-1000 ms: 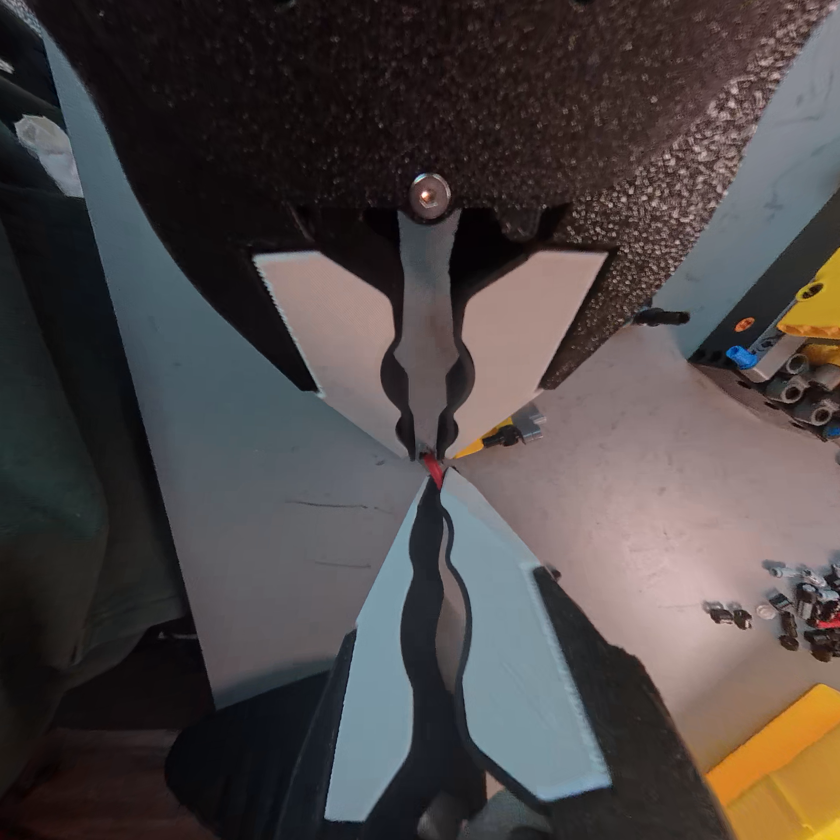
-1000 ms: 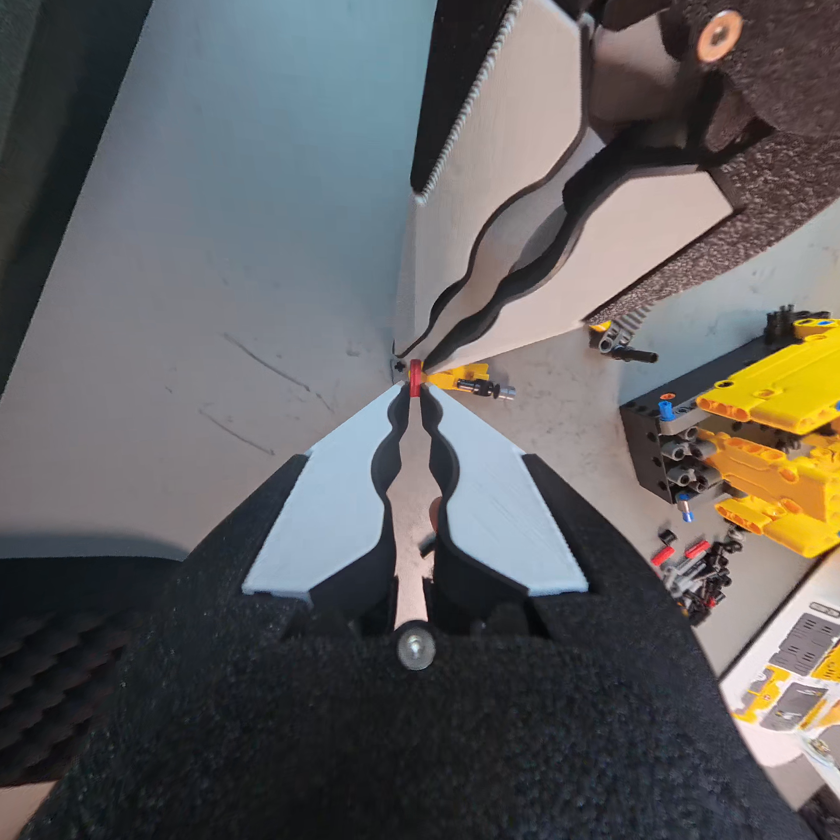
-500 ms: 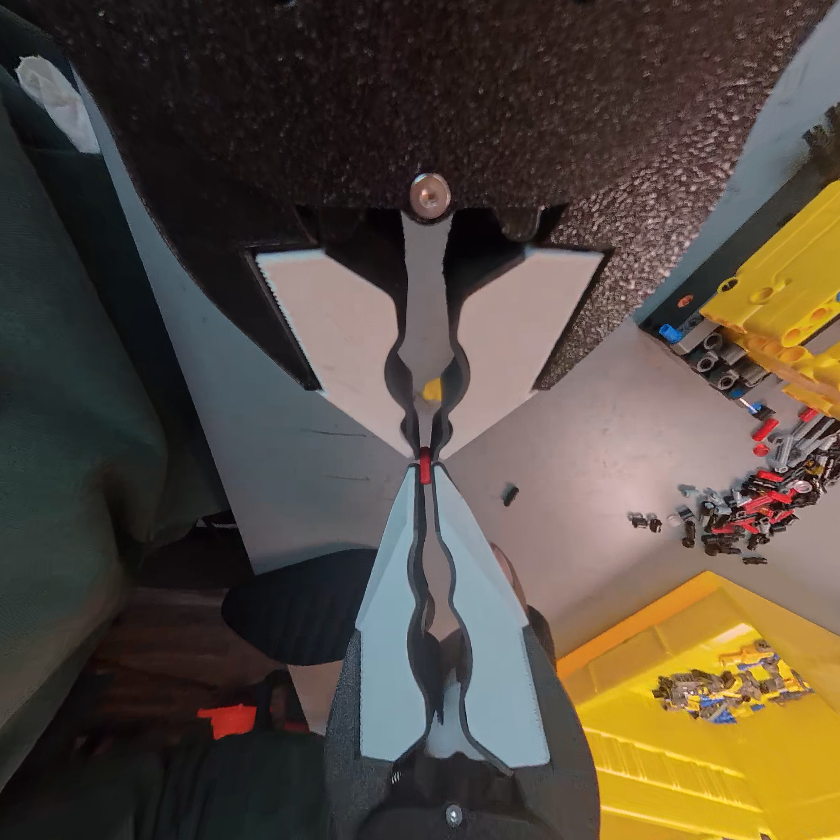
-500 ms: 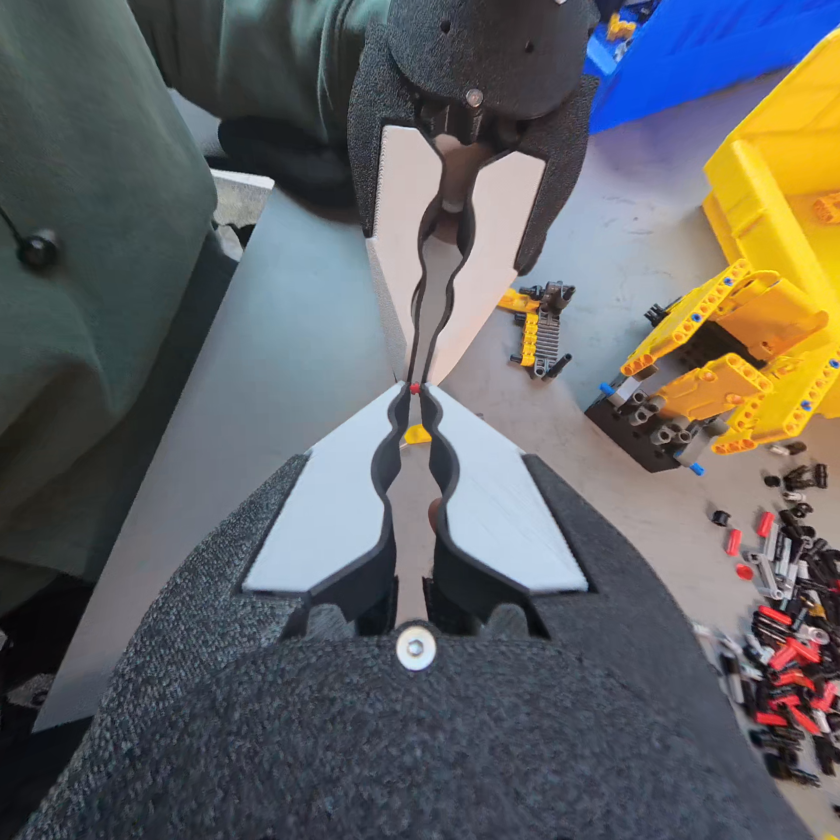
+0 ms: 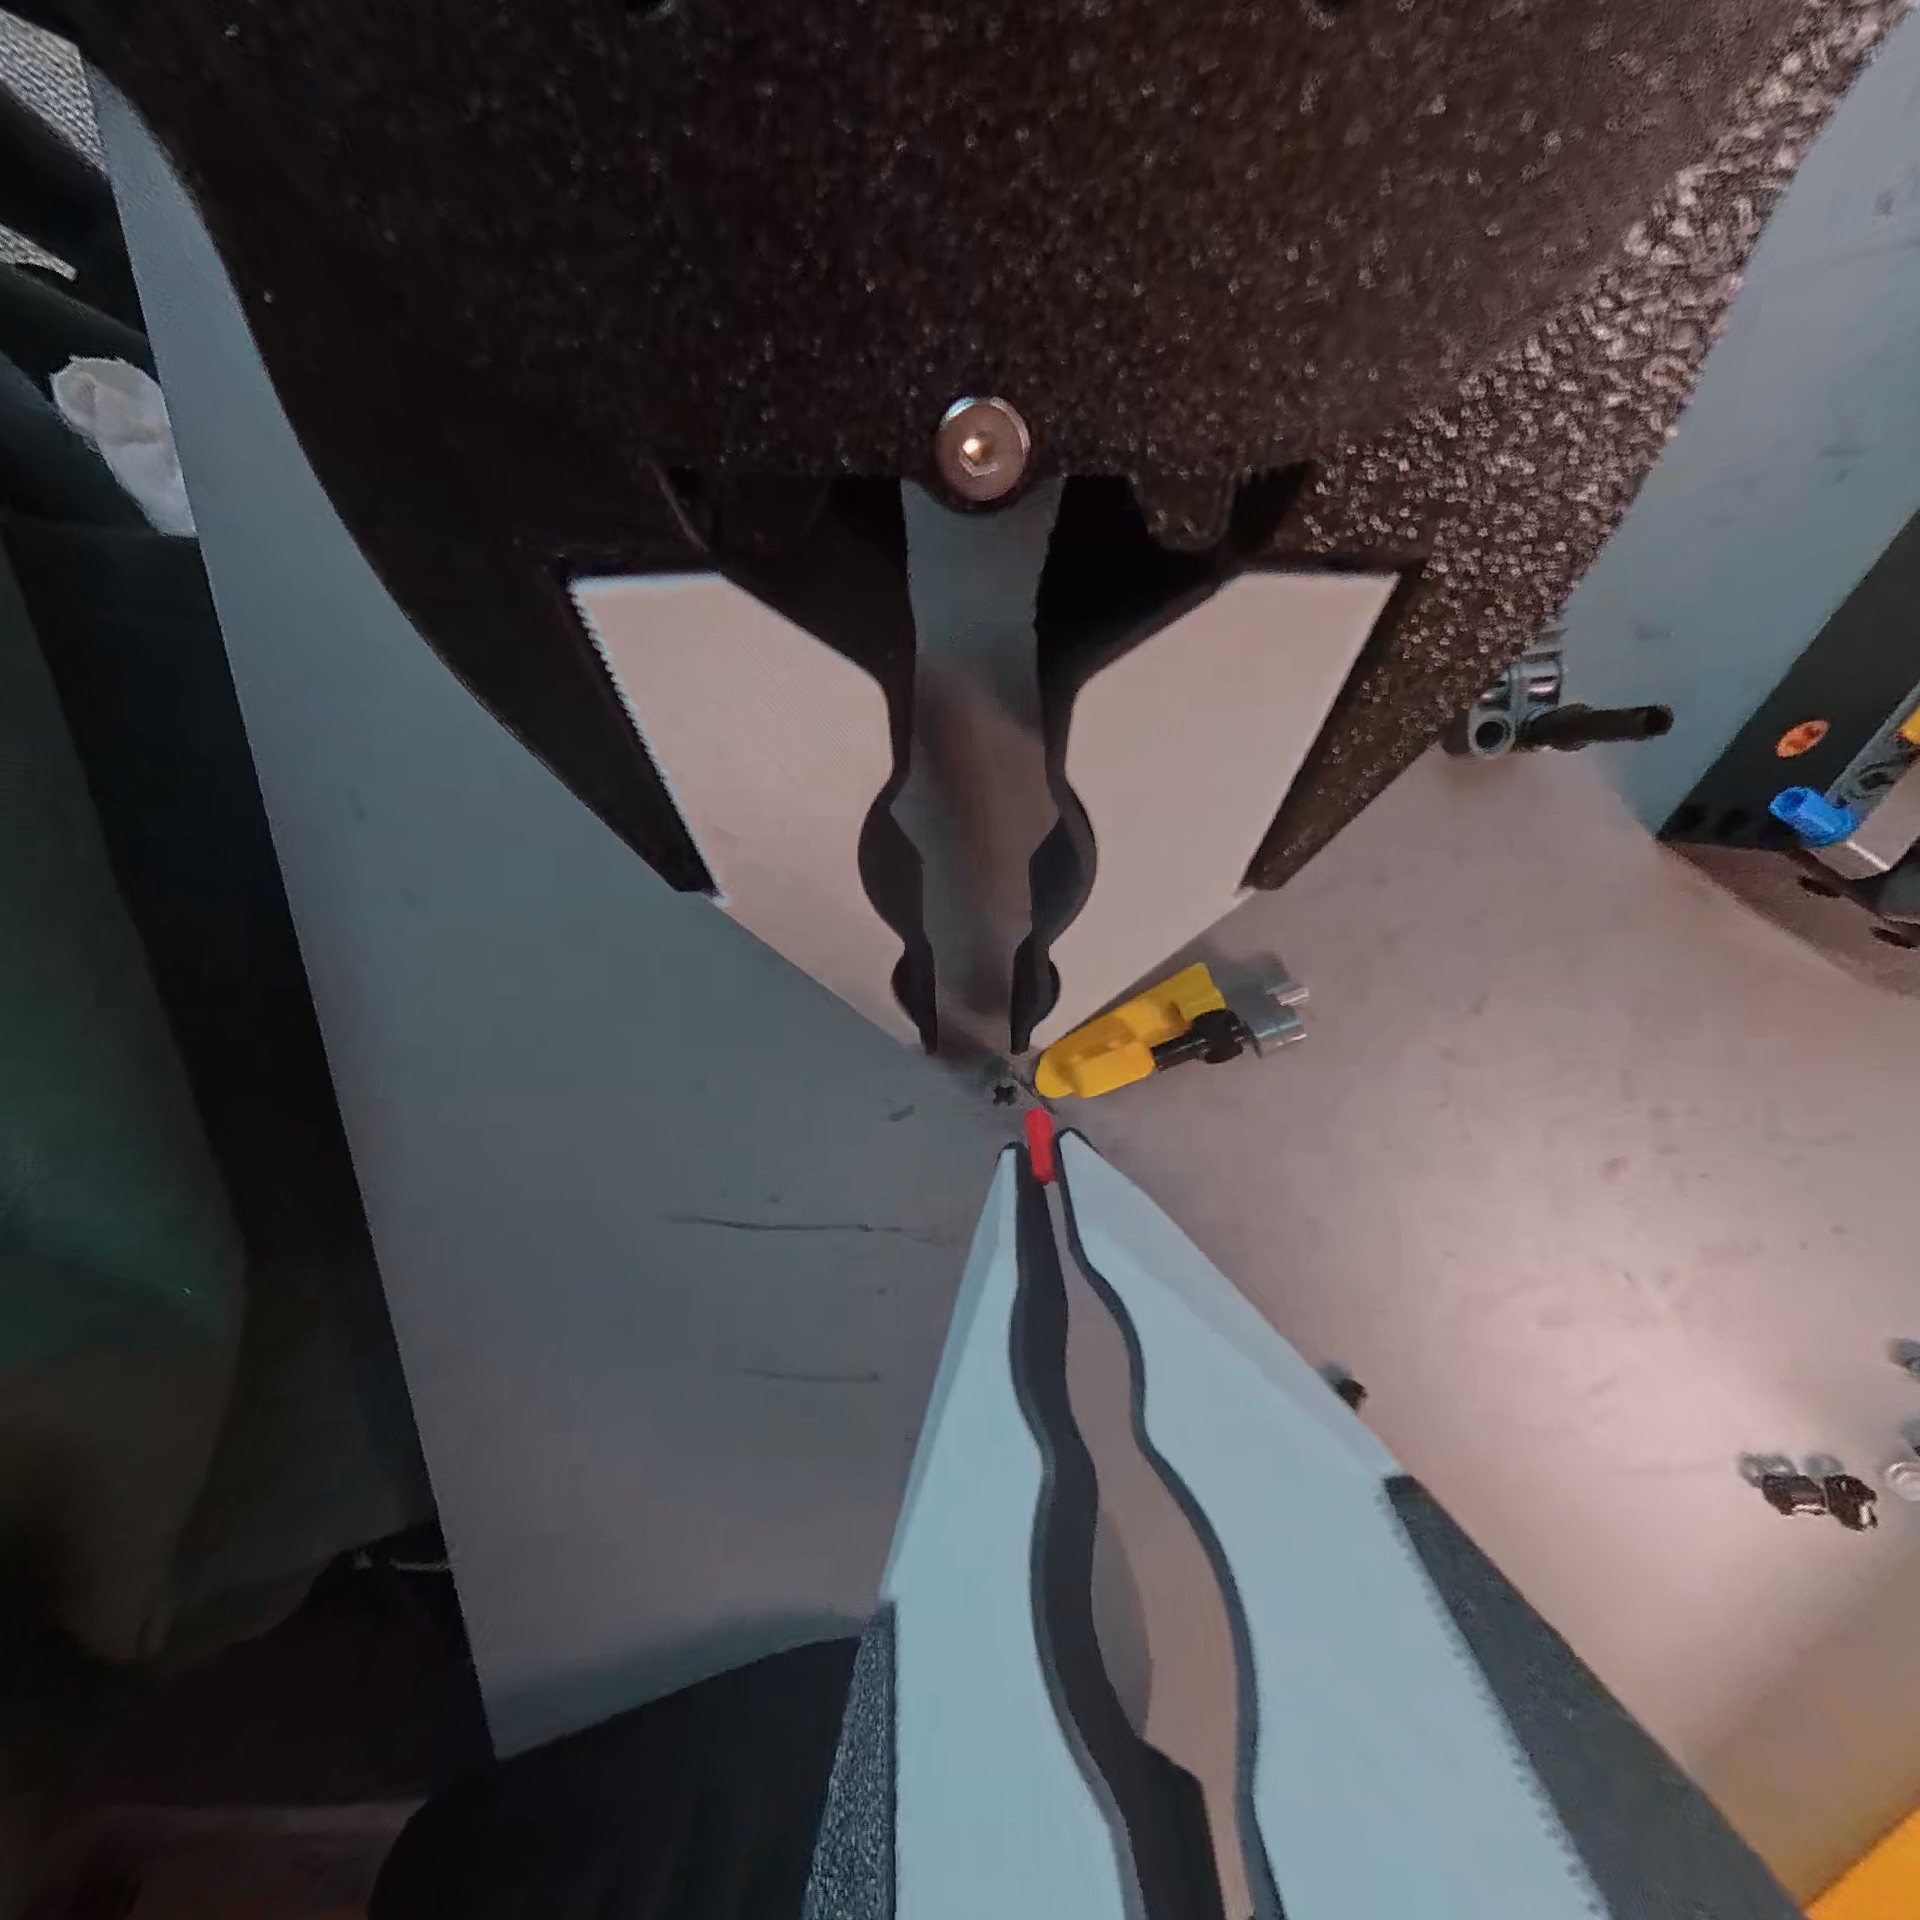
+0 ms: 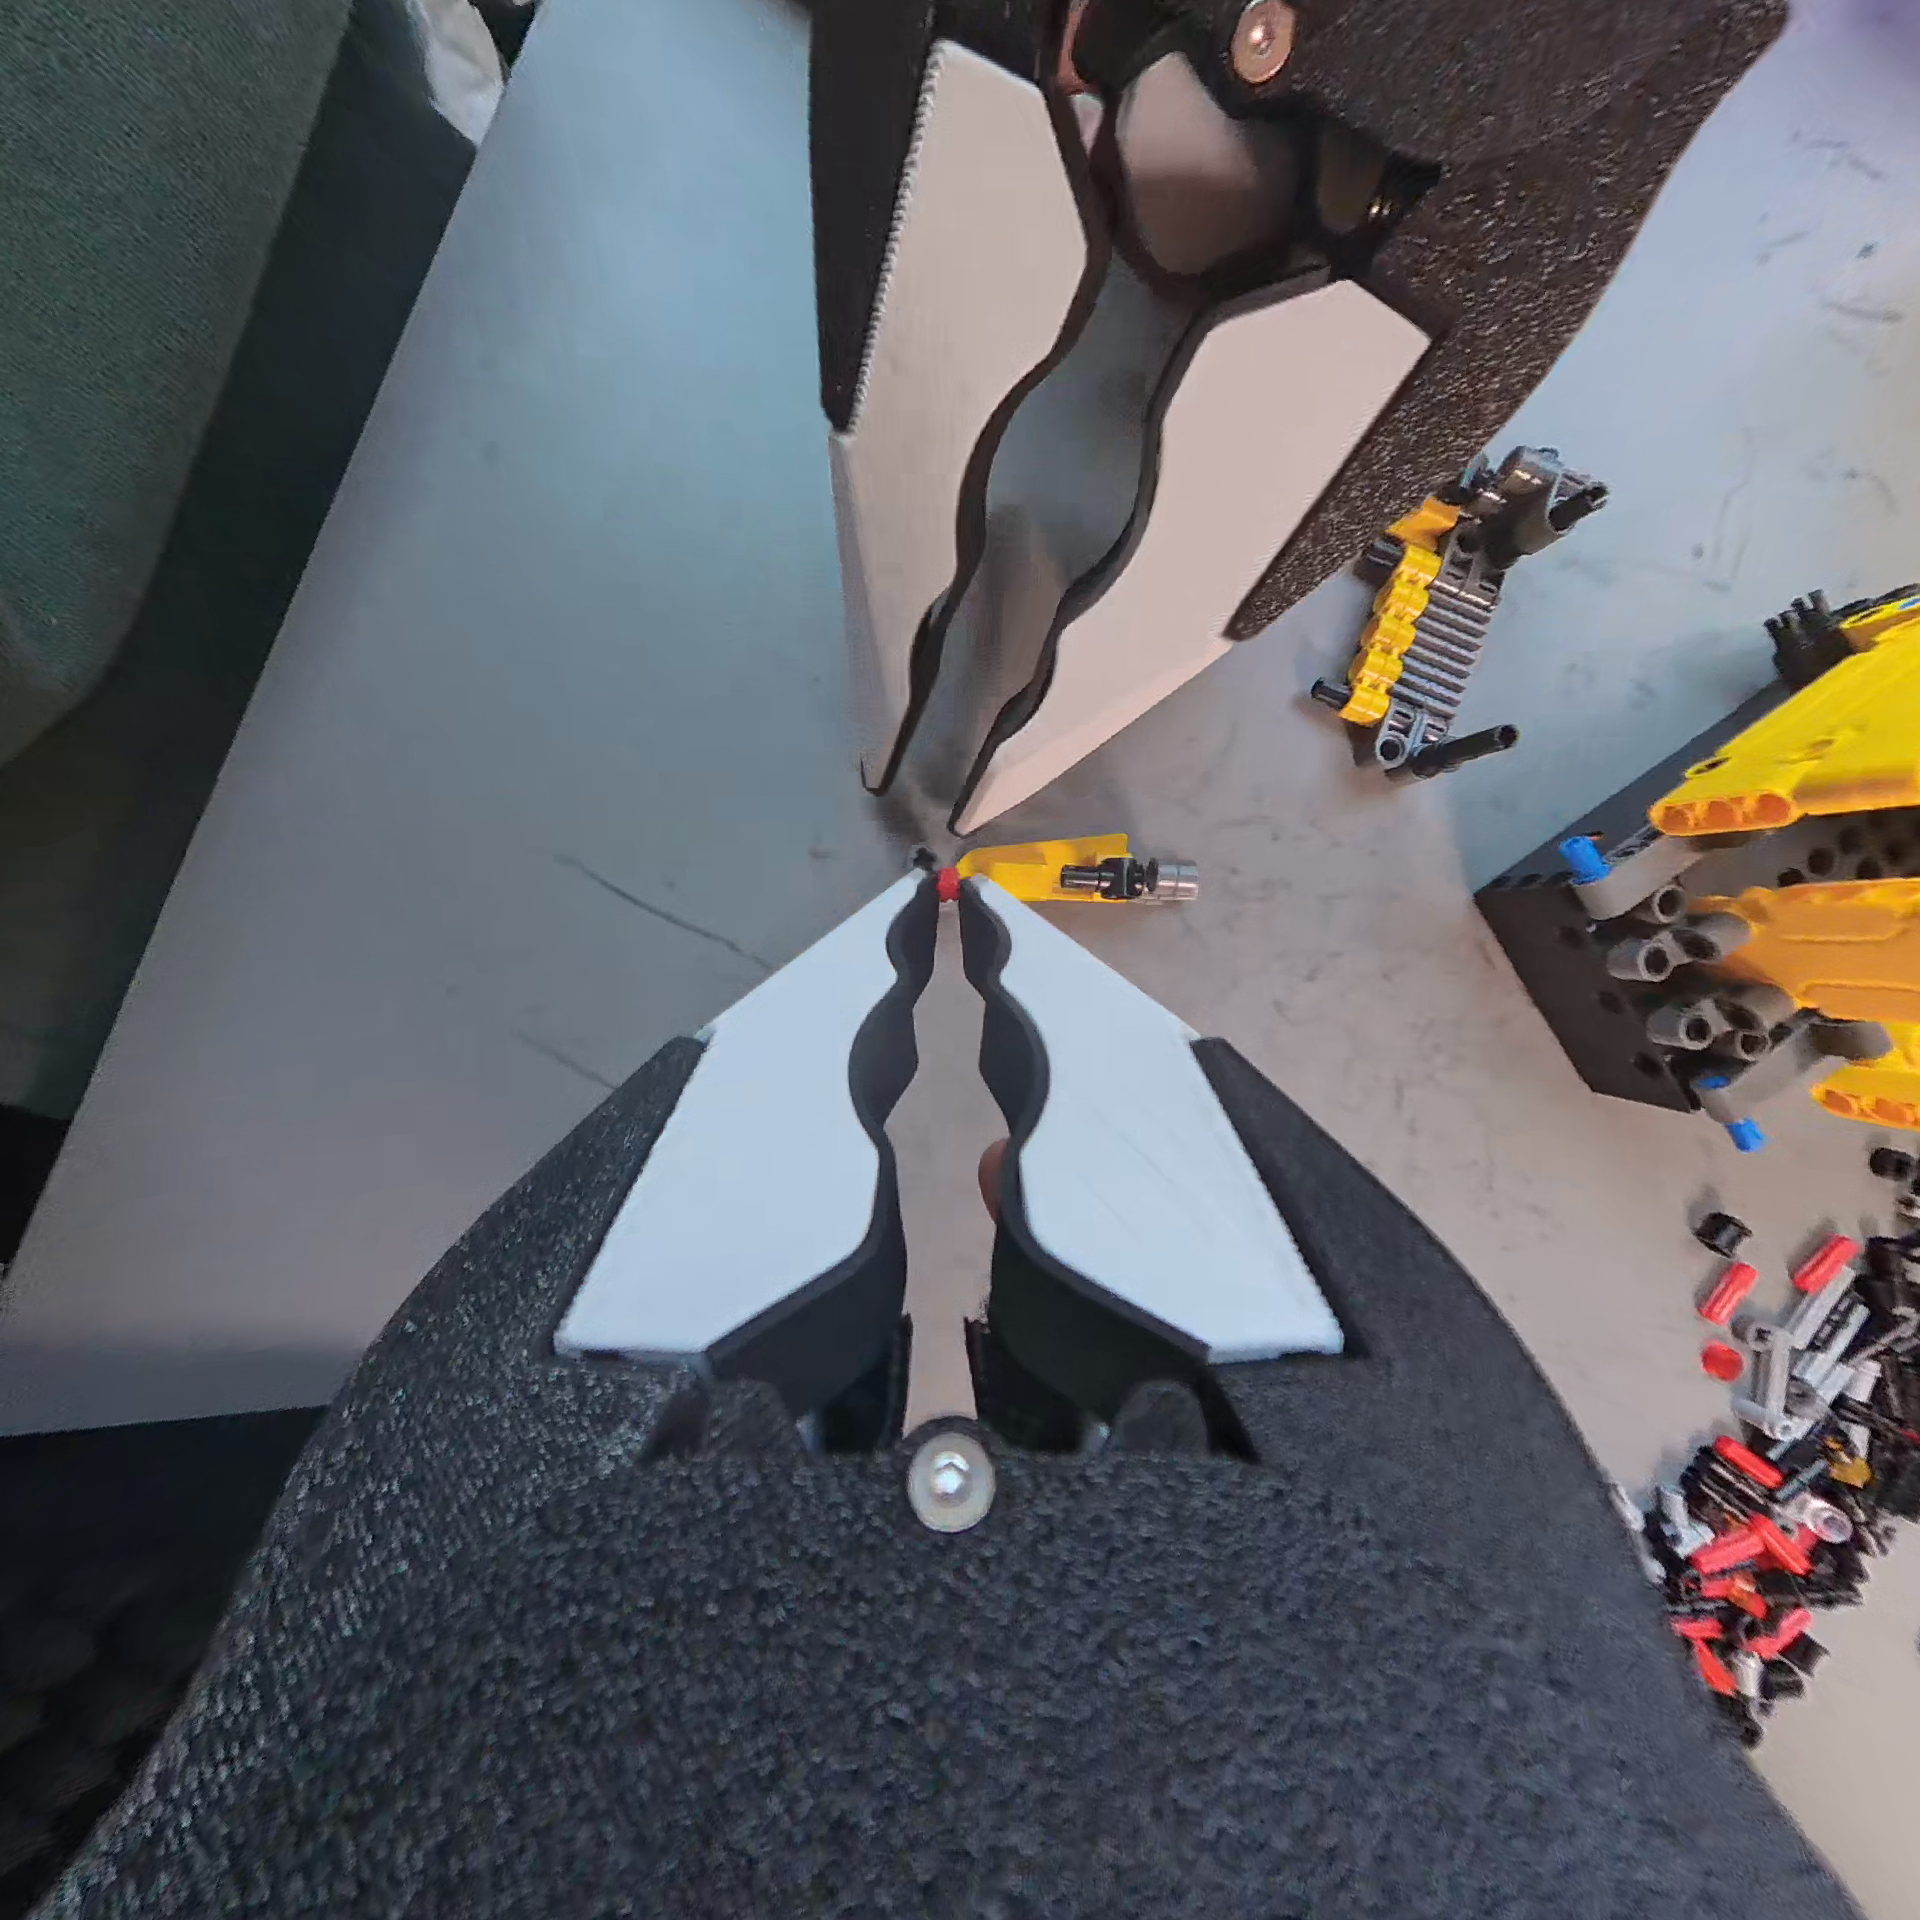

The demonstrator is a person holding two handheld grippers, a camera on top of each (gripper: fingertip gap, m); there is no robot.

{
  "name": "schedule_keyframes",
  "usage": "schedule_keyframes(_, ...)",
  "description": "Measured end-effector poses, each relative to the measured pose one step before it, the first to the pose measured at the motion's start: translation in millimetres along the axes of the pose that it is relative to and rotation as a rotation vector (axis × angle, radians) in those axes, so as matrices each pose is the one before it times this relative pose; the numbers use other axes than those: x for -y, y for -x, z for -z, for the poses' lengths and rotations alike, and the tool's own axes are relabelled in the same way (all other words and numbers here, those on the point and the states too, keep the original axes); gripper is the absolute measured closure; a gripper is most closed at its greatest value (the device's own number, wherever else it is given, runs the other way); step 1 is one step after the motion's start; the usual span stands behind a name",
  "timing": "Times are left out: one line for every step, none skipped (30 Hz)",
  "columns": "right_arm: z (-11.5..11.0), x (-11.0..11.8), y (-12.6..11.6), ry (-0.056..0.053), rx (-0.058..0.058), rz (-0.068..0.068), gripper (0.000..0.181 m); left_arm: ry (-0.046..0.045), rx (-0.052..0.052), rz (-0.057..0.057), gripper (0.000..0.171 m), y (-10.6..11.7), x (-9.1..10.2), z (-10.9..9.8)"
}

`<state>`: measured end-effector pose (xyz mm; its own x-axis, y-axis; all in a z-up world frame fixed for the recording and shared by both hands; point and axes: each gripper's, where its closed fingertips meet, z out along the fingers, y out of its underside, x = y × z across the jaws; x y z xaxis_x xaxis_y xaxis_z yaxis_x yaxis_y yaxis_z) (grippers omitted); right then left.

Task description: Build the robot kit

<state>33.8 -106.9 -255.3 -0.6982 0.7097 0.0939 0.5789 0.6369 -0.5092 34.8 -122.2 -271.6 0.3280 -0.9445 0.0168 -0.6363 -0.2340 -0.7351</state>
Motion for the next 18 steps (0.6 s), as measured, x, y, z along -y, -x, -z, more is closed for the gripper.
schedule_keyframes(0.04, -2.71, -1.2, 0.0026, 0.01, -0.014, 0.179, 0.00318, 0.012, 0.0002, 0.157, 1.91, 0.33, -1.04)
schedule_keyframes(-0.16, -3.72, -2.71, 0.0045, -0.0005, -0.0142, 0.178, -0.00174, 0.0058, 0.0024, 0.157, 1.35, 0.78, -0.55)
schedule_keyframes(-0.67, -3.44, -3.19, -0.0007, -0.0061, -0.0099, 0.178, -0.00421, 0.0015, 0.0016, 0.157, 0.58, 1.23, -0.24)
schedule_keyframes(-0.97, -2.12, -1.26, -0.007, 0.0029, -0.0142, 0.178, -0.00401, 0.002, -0.0019, 0.157, 0.35, 1.35, -0.55)
schedule_keyframes(-1.25, -0.75, 0.33, -0.0115, 0.0083, -0.0154, 0.178, -0.00085, 0.0045, -0.0054, 0.158, 0.46, 0.99, -0.87)
schedule_keyframes(-1.13, -0.44, 0.95, -0.0085, 0.0055, -0.0088, 0.178, 0.00389, 0.0024, -0.0067, 0.16, 0.06, 0.34, -1.29)
schedule_keyframes(-0.88, -0.47, 1.47, -0.0048, 0.0033, -0.0035, 0.178, 0.00866, 0.0022, -0.0061, 0.162, 0.08, -0.45, -1.54)
schedule_keyframes(-0.21, -0.2, 2.27, -0.0043, 0.0053, -0.0031, 0.178, 0.00845, 0.0028, -0.0067, 0.162, -0.02, -0.45, -1.63)
schedule_keyframes(0.64, 0.43, 2.49, -0.0072, 0.0041, -0.0043, 0.178, -0.00067, 0.0019, -0.0074, 0.163, -0.13, 0.84, -0.8)
schedule_keyframes(1.32, -0.2, 3.12, -0.0027, 0.0077, -0.0054, 0.178, -0.00013, -0.002, -0.0059, 0.164, -0.61, 0.66, -0.65)
schedule_keyframes(1.53, -0.43, 3.18, -0.0005, 0.0054, -0.0035, 0.178, 0.00274, -0.0005, -0.003, 0.165, -0.16, 0.21, -0.85)
schedule_keyframes(1.5, 0.43, 2.74, -0.004, 0.0013, -0.0023, 0.178, 0.00171, 0.0006, -0.0034, 0.165, -0.04, 0.34, -0.76)
schedule_keyframes(1.48, 1.09, 2.41, -0.0066, -0.0005, -0.003, 0.178, -0.00058, -0.0007, -0.0052, 0.166, -0.15, 0.72, -0.69)
schedule_keyframes(1.35, 0.77, 2.67, -0.0025, 0.0024, -0.0025, 0.178, 0.00035, 0.0002, -0.0064, 0.166, -0.07, 0.79, -0.97)
schedule_keyframes(1.17, 0.6, 1.75, -0.0004, -0.0018, 0.0007, 0.178, -0.00042, -0.0004, -0.0085, 0.166, -0.25, 1.07, -1.03)
schedule_keyframes(1.03, 0.45, -0.68, 0.0006, -0.0134, 0.0031, 0.178, 0.00008, -0.0014, -0.0082, 0.166, -0.15, 0.84, -0.99)
schedule_keyframes(0.92, 0.25, -0.59, 0.0004, -0.008, -0.001, 0.178, -0.00016, -0.0029, -0.0054, 0.166, -0.19, 0.86, -0.88)
schedule_keyframes(0.83, 1.11, -0.89, -0.0055, -0.0054, -0.0029, 0.178, -0.00029, -0.0037, -0.004, 0.166, -0.03, 0.73, -0.76)
